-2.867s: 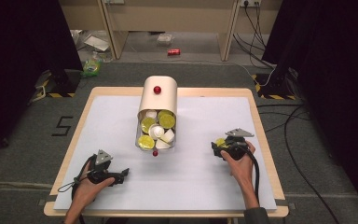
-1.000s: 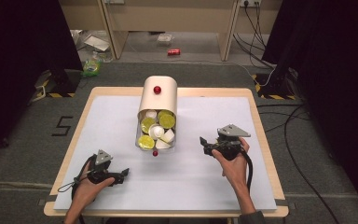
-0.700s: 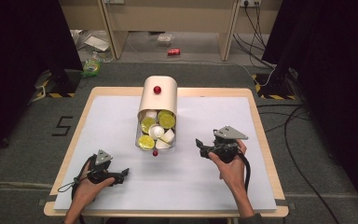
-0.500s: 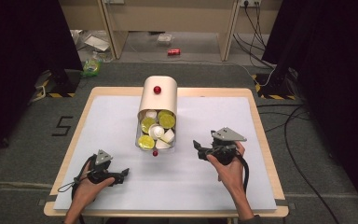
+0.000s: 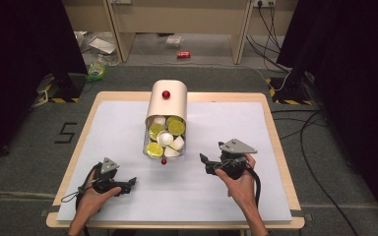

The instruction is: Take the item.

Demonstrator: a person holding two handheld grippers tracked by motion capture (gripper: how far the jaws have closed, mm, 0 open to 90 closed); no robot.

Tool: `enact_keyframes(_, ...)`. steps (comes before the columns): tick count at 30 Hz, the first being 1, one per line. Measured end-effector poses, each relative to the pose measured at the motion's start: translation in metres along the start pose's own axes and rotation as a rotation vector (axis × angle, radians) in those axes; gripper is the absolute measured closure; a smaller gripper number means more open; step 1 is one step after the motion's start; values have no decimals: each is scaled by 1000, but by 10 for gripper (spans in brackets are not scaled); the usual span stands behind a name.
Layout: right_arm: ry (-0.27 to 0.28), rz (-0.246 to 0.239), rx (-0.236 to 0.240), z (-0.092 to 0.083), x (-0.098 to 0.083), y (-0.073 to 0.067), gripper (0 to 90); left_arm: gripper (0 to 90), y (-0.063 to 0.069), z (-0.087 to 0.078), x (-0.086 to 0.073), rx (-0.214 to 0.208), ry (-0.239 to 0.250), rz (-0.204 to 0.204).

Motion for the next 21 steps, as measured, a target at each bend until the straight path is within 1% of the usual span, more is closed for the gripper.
enact_keyframes(9, 7, -18, 15, -5, 1, -11, 220, 48, 0, 0, 0, -1, 1, -1)
enact_keyframes(16, 10, -27, 24, -4, 1, -15, 220, 48, 0, 0, 0, -1, 1, -1)
enact_keyframes(21, 4, -40, 33, -4, 0, -22, 220, 48, 0, 0, 0, 0, 1, 0)
Point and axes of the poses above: each handheld gripper's, and its own axes: z roughly forward along the jaws, x roughly out of its top, y roughly to its right, the point moved 5 cm from there along z, roughly forward along the jaws, and after that the axes turned 12 degrees about -y, right-handed, at the moved point
